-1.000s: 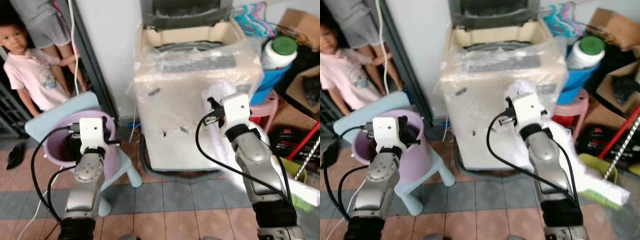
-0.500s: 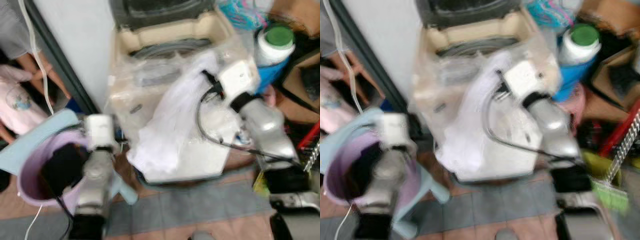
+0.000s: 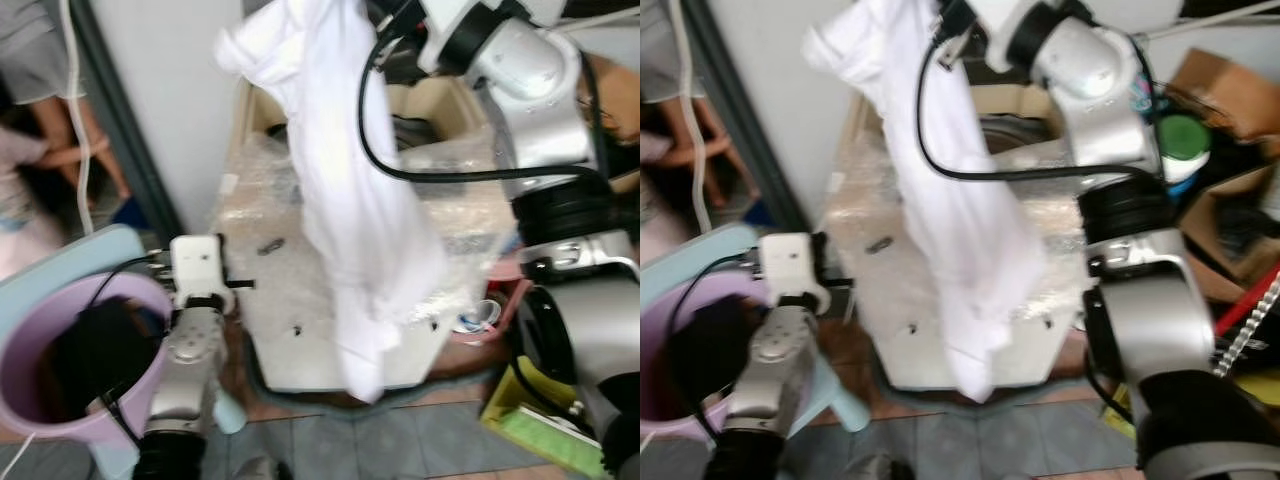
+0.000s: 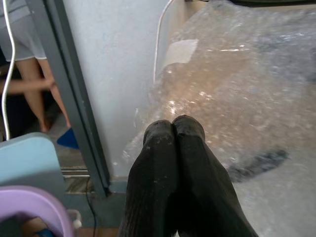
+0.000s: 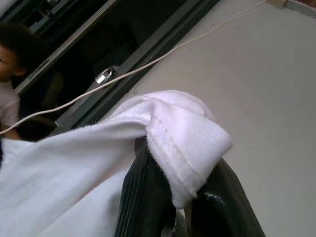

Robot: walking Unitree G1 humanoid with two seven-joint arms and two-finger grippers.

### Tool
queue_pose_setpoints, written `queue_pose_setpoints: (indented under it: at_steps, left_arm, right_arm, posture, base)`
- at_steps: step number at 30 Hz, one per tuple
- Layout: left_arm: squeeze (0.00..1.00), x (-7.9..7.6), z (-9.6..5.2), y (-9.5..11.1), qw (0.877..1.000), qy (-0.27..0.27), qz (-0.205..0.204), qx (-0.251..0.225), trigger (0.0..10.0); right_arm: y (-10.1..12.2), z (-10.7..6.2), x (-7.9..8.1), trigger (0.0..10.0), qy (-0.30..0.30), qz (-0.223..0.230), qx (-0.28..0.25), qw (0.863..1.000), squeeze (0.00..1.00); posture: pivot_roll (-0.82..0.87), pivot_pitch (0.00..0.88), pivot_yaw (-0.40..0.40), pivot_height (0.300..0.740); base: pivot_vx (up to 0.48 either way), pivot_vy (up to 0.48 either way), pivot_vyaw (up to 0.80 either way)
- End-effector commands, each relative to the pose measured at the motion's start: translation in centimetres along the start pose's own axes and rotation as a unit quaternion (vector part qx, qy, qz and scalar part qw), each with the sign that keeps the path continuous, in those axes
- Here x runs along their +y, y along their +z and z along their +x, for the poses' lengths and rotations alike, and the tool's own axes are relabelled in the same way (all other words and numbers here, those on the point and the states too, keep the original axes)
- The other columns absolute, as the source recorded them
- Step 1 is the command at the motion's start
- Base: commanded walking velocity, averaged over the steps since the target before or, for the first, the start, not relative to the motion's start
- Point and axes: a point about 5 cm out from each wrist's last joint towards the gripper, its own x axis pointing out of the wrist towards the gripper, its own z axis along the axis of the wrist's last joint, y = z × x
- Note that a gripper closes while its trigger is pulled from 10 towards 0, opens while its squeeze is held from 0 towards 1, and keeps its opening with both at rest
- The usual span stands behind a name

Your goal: Clothes washing

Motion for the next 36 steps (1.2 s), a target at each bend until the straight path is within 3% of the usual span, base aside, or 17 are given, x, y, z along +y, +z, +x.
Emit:
queue_pose_setpoints:
  at_steps: [1, 6, 14, 16, 17, 20, 21, 23, 25, 26, 27, 28, 31, 32, 33, 36]
  left_arm:
    - [0.00, 0.0, 0.0, 0.3, 1.000, -0.002, 0.003, -0.006, 10.0]
    - [0.00, -0.2, 0.3, 0.4, 1.000, -0.005, 0.004, -0.008, 10.0]
    - [0.00, -0.8, 0.5, 0.5, 1.000, -0.011, 0.001, -0.009, 10.0]
    - [0.00, -0.8, 0.4, 0.5, 1.000, -0.010, 0.000, -0.008, 10.0]
    - [0.00, -0.8, 0.4, 0.5, 1.000, -0.009, -0.001, -0.007, 10.0]
    - [0.00, -0.8, 0.4, 0.5, 1.000, -0.008, -0.001, -0.007, 10.0]
    - [0.00, -0.8, 0.4, 0.5, 1.000, -0.007, 0.002, -0.007, 10.0]
    - [0.00, -0.5, 0.4, 0.5, 1.000, 0.002, 0.005, -0.009, 10.0]
    - [0.00, -0.2, 0.4, 0.5, 1.000, 0.016, 0.009, -0.012, 10.0]
    - [0.00, -0.1, 0.4, 0.6, 1.000, 0.022, 0.012, -0.014, 10.0]
    - [0.00, -0.1, 0.4, 0.5, 0.999, 0.025, 0.016, -0.014, 10.0]
    - [0.00, -0.1, 0.4, 0.5, 0.999, 0.025, 0.016, -0.014, 10.0]
    - [0.00, -0.4, 0.5, 0.6, 0.999, 0.025, 0.023, -0.015, 10.0]
    - [0.00, -0.4, 0.5, 0.7, 0.999, 0.027, 0.027, -0.018, 10.0]
    - [0.00, -0.3, 0.5, 0.7, 0.999, 0.028, 0.030, -0.014, 10.0]
    - [0.00, -0.2, 0.4, 0.5, 0.999, 0.028, 0.032, -0.008, 10.0]
  right_arm:
    - [0.4, -0.2, -0.9, 10.0, -0.019, -0.013, -0.007, 1.000, 0.00]
    - [-0.1, -0.2, -1.2, 10.0, -0.021, 0.004, -0.006, 1.000, 0.00]
    - [-0.6, 0.5, -0.7, 10.0, 0.046, 0.015, 0.010, 0.999, 0.00]
    - [-0.8, 1.0, -1.5, 10.0, 0.034, 0.017, 0.025, 0.999, 0.00]
    - [-0.4, 1.4, -4.7, 10.0, -0.053, 0.026, 0.053, 0.997, 0.00]
    - [-0.1, 1.4, -6.0, 10.0, -0.091, 0.030, 0.062, 0.993, 0.00]
    - [1.1, 1.1, -8.5, 10.0, -0.166, 0.008, 0.067, 0.984, 0.00]
    - [5.8, -0.5, -13.7, 10.0, -0.301, -0.072, 0.005, 0.951, 0.00]
    - [8.6, -1.7, -15.8, 10.0, -0.346, -0.129, -0.037, 0.929, 0.00]
    - [8.5, -2.0, -15.9, 10.0, -0.347, -0.128, -0.037, 0.928, 0.00]
    - [6.2, -2.3, -14.9, 10.0, -0.326, -0.104, -0.010, 0.939, 0.00]
    - [6.2, -2.3, -14.9, 10.0, -0.326, -0.104, -0.010, 0.939, 0.00]
    - [-1.2, -3.5, -10.8, 10.0, -0.277, -0.030, 0.094, 0.956, 0.00]
    - [-6.3, -5.2, -7.2, 10.0, -0.255, 0.053, 0.175, 0.949, 0.00]
    - [-10.8, -7.4, -2.9, 10.0, -0.247, 0.141, 0.253, 0.925, 0.00]
    - [-13.2, -8.8, 1.0, 10.0, -0.225, 0.186, 0.295, 0.910, 0.00]
  posture:
    - [-0.08, 0.000, 0.066, 0.740]
    - [-0.09, 0.000, 0.073, 0.740]
    - [-0.08, 0.000, 0.066, 0.740]
    - [-0.08, 0.000, 0.062, 0.740]
    - [-0.08, 0.000, 0.064, 0.740]
    - [-0.08, 0.000, 0.064, 0.740]
    - [-0.08, 0.000, 0.064, 0.740]
    - [-0.07, 0.000, 0.060, 0.740]
    - [-0.07, 0.000, 0.059, 0.740]
    - [-0.07, 0.000, 0.059, 0.740]
    - [-0.08, 0.000, 0.063, 0.740]
    - [-0.08, 0.000, 0.063, 0.740]
    - [-0.07, 0.000, 0.067, 0.740]
    - [-0.07, 0.000, 0.073, 0.740]
    - [-0.07, 0.000, 0.078, 0.740]
    - [-0.07, 0.000, 0.086, 0.740]
  base:
    - [0.300, 0.000, 0.52]
    - [0.242, 0.000, 0.48]
    - [0.000, 0.000, 0.05]
    - [0.000, 0.000, 0.00]
    - [0.000, 0.000, 0.00]
    - [0.000, 0.000, 0.00]
    - [0.000, 0.000, 0.00]
    - [0.000, 0.000, 0.00]
    - [0.000, 0.000, 0.00]
    - [0.000, 0.000, 0.00]
    - [0.000, 0.000, 0.00]
    - [0.000, 0.000, 0.00]
    - [0.000, 0.000, 0.00]
    - [0.000, 0.000, 0.00]
    - [0.000, 0.000, 0.00]
    - [0.000, 0.000, 0.00]
